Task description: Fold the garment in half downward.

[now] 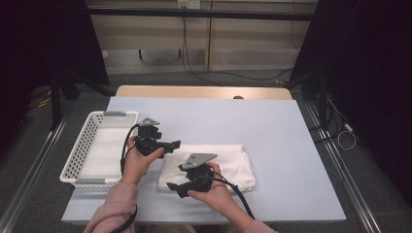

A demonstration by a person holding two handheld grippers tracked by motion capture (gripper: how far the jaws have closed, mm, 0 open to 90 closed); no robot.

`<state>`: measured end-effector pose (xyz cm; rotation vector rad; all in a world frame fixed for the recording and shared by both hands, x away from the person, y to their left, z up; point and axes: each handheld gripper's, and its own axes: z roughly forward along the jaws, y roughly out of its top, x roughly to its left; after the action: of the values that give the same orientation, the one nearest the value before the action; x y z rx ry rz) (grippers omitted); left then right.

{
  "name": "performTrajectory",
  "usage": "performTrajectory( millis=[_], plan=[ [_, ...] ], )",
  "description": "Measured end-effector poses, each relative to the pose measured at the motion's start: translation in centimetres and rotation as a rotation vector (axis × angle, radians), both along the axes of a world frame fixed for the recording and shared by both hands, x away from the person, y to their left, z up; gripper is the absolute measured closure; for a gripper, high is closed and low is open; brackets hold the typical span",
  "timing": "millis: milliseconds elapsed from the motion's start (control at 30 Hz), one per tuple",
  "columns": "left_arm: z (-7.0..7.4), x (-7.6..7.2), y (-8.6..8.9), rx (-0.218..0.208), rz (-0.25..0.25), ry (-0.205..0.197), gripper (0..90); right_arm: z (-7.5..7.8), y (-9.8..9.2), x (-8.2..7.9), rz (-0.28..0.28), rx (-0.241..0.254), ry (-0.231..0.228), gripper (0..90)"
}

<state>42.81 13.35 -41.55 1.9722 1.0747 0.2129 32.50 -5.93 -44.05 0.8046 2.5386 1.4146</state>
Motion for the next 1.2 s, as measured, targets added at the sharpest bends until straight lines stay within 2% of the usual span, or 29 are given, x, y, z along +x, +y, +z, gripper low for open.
performTrajectory(
  millis=[33, 100, 133, 167, 267, 300, 333, 500, 567, 600, 700, 800, 833, 867, 933, 967, 1000, 1100, 1133, 1200],
  plan=[
    [0.0, 0.0, 0.0, -0.011, -0.001, -0.004, 9.8, -0.1, 0.1, 0.0, -0.001, 0.000, 0.004, 29.5],
    [0.1, 0.0, 0.1, -0.006, 0.004, 0.001, 9.8, -0.3, 0.4, 0.1, 0.005, -0.006, -0.004, 32.7],
    [0.2, 0.1, 0.4, 0.037, -0.028, -0.002, 9.8, -0.4, 0.5, 0.0, 0.004, -0.011, -0.003, 34.6],
    [0.1, 0.0, 0.1, -0.017, 0.007, 0.000, 9.8, -0.5, 0.6, 0.1, 0.010, -0.016, -0.008, 36.4],
    [0.1, 0.0, 0.1, -0.012, 0.003, -0.002, 9.8, -0.7, 1.0, 0.1, 0.018, -0.028, -0.003, 40.1],
    [0.2, 0.1, 0.4, 0.034, -0.031, -0.001, 9.8, -0.8, 1.1, 0.0, 0.023, -0.037, 0.001, 42.4],
    [0.1, 0.0, 0.1, -0.009, 0.005, 0.000, 9.8, -0.9, 1.2, 0.0, 0.030, -0.035, -0.001, 43.1],
    [0.0, 0.0, 0.1, -0.010, 0.001, 0.001, 9.8, -1.2, 1.7, 0.0, 0.031, -0.057, 0.006, 46.6],
    [0.1, 0.1, 0.4, 0.029, -0.026, -0.002, 9.8, -1.4, 1.8, 0.0, 0.033, -0.065, 0.008, 47.0],
    [0.0, 0.0, 0.2, -0.004, -0.001, 0.001, 9.8, -1.4, 1.8, 0.0, 0.032, -0.070, 0.007, 46.8],
    [0.1, 0.1, 0.3, 0.012, -0.003, 0.004, 9.8, -1.7, 2.1, 0.0, 0.027, -0.088, 0.000, 47.4],
    [0.0, 0.0, 0.2, -0.006, 0.000, 0.018, 9.8, -1.8, 2.3, -0.2, 0.032, -0.116, -0.030, 47.5],
    [0.0, 0.0, 0.2, -0.005, 0.003, 0.020, 9.8, -1.8, 2.4, -0.1, 0.044, -0.126, -0.053, 47.8],
    [0.0, 0.1, 0.2, -0.001, 0.004, 0.014, 9.8, -1.7, 2.5, -0.3, 0.033, -0.129, -0.041, 49.2],
    [-0.1, 0.1, 0.2, -0.008, 0.010, 0.006, 9.8, -1.8, 2.6, -0.4, 0.027, -0.147, -0.062, 51.0],
    [-0.1, 0.1, 0.2, -0.002, 0.011, 0.006, 9.8, -1.8, 2.7, -0.5, 0.027, -0.166, -0.088, 52.8],
    [-0.1, 0.1, 0.2, 0.000, 0.007, 0.008, 9.8, -1.9, 2.8, -0.5, 0.046, -0.163, -0.099, 54.5],
    [-0.1, 0.2, 0.2, 0.015, 0.007, 0.007, 9.8, -1.8, 2.9, -0.8, 0.038, -0.178, -0.110, 62.1],
    [-0.2, 0.2, 0.1, 0.008, 0.003, 0.004, 9.8, -1.8, 2.8, -0.8, 0.035, -0.179, -0.110, 66.9],
    [-0.3, 0.1, 0.0, -0.003, 0.012, 0.008, 9.8, -1.8, 2.8, -0.8, 0.026, -0.178, -0.104, 69.3]
  ],
)
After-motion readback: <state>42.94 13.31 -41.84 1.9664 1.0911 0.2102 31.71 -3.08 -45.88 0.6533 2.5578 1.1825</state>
